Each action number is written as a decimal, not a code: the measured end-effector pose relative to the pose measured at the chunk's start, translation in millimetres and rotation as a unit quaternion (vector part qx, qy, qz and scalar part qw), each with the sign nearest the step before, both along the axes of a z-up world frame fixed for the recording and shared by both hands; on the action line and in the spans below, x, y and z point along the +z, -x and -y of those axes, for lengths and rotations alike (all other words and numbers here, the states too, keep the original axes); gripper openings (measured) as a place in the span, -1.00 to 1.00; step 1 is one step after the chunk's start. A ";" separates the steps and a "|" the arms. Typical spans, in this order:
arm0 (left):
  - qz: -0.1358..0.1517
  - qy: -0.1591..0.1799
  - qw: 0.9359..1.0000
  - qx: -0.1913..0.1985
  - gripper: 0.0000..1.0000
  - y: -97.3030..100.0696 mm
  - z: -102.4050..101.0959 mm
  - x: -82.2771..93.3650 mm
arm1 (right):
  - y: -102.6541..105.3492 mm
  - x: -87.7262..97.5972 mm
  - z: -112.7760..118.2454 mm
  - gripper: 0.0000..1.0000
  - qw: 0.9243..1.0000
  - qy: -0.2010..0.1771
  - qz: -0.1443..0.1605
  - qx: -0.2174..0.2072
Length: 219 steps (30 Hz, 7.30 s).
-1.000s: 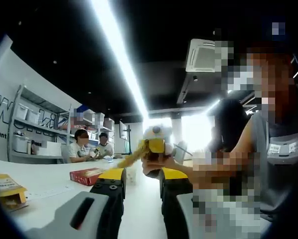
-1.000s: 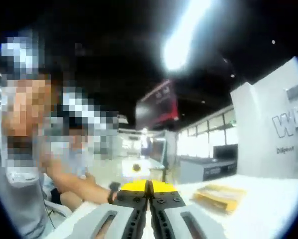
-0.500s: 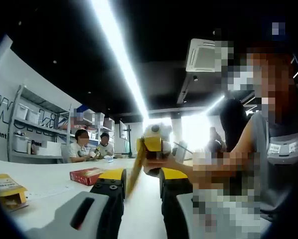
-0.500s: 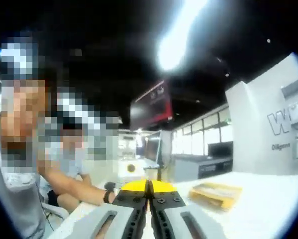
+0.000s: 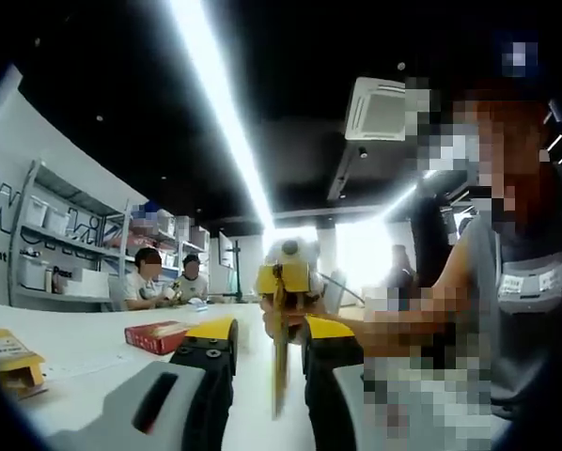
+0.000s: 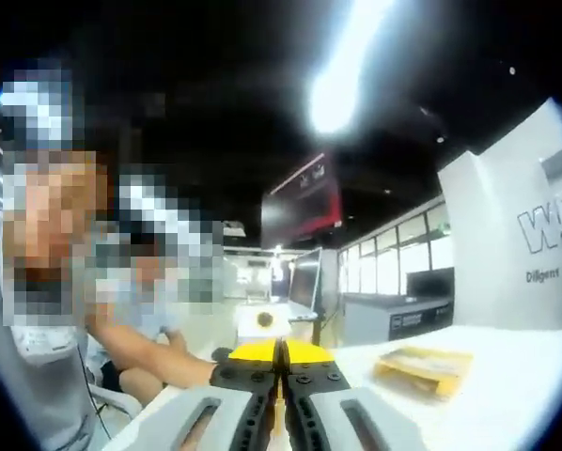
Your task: Tear open the coffee pouch, take out the coffee, and pour the coffee from the pouch into the cup
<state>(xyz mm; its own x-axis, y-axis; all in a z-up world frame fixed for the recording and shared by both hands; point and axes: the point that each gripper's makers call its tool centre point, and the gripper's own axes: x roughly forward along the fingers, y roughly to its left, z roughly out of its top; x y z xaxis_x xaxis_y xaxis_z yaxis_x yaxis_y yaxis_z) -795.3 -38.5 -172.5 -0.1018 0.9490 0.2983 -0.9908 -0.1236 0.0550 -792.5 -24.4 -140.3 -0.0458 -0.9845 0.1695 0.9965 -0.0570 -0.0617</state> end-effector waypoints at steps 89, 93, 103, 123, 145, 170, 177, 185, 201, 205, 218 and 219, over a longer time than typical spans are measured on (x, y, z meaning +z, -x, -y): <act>-0.051 0.126 0.990 0.030 -0.52 -0.2 -23.7 -47.4 | -24.2 -15.6 27.2 -0.97 0.992 -0.013 0.096 0.083; -0.050 0.115 0.992 -0.008 -0.46 -15.7 -26.7 -42.3 | -14.3 -8.0 16.2 -0.97 0.997 -0.003 0.056 0.047; -0.039 0.151 0.988 -0.004 -0.72 -11.4 -30.6 -55.9 | -7.4 -14.4 22.1 -0.96 1.000 -0.024 -0.009 0.007; -0.014 0.122 0.992 0.003 -0.78 3.4 -19.8 -41.9 | -8.0 -5.2 16.0 -0.78 0.999 0.023 0.000 0.039; -0.025 0.119 0.993 0.000 -0.69 -0.2 -24.3 -45.0 | -5.6 -1.3 12.7 -0.96 1.000 0.019 -0.007 0.013; -0.031 0.111 0.993 0.009 -0.68 -0.5 -21.8 -40.9 | -3.9 5.1 8.0 -0.97 0.999 0.038 -0.004 0.004; -0.032 0.108 0.994 0.005 -0.68 -1.9 -23.7 -40.6 | -6.1 5.9 8.3 -0.97 0.999 0.037 -0.009 0.005; -0.032 0.106 0.994 0.009 -0.68 0.1 -21.0 -38.6 | -6.6 7.9 7.4 -0.97 0.999 0.035 -0.012 0.008; -0.030 0.106 0.994 0.004 -0.68 0.4 -22.9 -39.1 | 0.2 9.8 3.6 -0.96 0.999 0.044 -0.005 -0.007; -0.029 0.109 0.994 0.005 -0.68 1.1 -23.3 -40.9 | -0.2 4.8 6.1 -0.96 0.999 0.036 0.000 -0.005; -0.034 0.109 0.993 0.006 -0.68 1.3 -23.2 -39.5 | 0.3 1.8 9.2 -0.96 0.999 0.030 -0.006 -0.009; -0.034 0.109 0.993 0.006 -0.68 1.1 -23.3 -39.2 | 0.0 2.1 9.1 -0.96 0.999 0.030 -0.007 -0.009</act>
